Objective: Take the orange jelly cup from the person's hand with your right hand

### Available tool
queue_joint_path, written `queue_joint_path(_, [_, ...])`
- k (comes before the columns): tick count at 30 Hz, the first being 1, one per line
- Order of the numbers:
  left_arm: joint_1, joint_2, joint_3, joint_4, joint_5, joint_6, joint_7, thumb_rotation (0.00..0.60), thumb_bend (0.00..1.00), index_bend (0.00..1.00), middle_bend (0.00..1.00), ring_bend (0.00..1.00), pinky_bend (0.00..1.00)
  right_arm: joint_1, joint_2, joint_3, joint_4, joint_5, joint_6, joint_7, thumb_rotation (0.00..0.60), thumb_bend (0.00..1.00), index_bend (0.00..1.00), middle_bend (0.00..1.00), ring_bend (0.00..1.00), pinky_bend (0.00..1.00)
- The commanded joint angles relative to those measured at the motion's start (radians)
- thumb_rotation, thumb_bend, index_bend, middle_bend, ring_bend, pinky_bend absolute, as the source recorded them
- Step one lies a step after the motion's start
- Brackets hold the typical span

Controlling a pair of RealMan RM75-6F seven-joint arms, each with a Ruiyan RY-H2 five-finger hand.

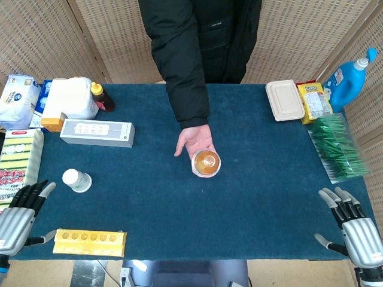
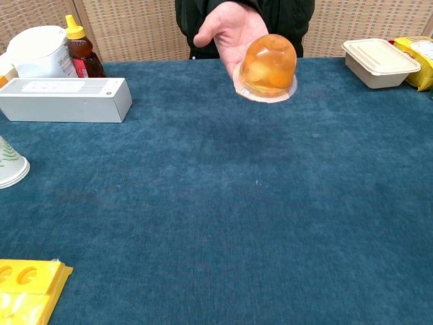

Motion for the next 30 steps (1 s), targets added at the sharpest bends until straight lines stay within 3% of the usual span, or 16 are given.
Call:
queue_joint_path(1, [0.000, 0.000, -0.001, 0.000, -0.001, 0.000, 0.000, 0.600, 0.08, 0.00, 0.00, 0.00, 0.04, 0.001, -0.001, 0.000, 0.001, 0.000, -0.002, -0.002, 0.600, 0.09, 0.09, 0.12, 0.06, 0.10])
queue_joint_path(7, [0.000, 0.002, 0.002, -0.001, 0.004, 0.001, -0.002, 0.600, 0.08, 0.00, 0.00, 0.00, 0.04, 0.007, -0.007, 0.003, 0.003, 0.002, -0.013, -0.003, 0.600, 0.09, 0.09, 0.12, 0.07, 0.10])
queue_joint_path(11, [0.003, 0.005, -0.001, -0.001, 0.001, 0.009, -0.012, 0.600, 0.08, 0.00, 0.00, 0.00, 0.04, 0.048, -0.006, 0.035, -0.032, -0.005, -0.033, -0.016, 0.600, 0.09, 0.09, 0.12, 0.08, 0.10])
queue_joint_path(22, [0.000, 0.026, -0.006, 0.004, -0.002, 0.013, -0.067, 0.600, 0.08, 0.00, 0.00, 0.00, 0.04, 0.282, 0.116, 0.176, -0.356, 0.035, -0.291, -0.121, 0.600, 0.09, 0.10, 0.12, 0.08, 0.12])
queue_joint_path(30, [-0.001, 0.040, -0.006, 0.010, 0.002, 0.016, -0.102, 0.600, 0.08, 0.00, 0.00, 0.00, 0.04, 0.506, 0.066, 0.305, -0.446, 0.249, -0.574, -0.204, 0.600, 0.09, 0.12, 0.13, 0.09, 0.14])
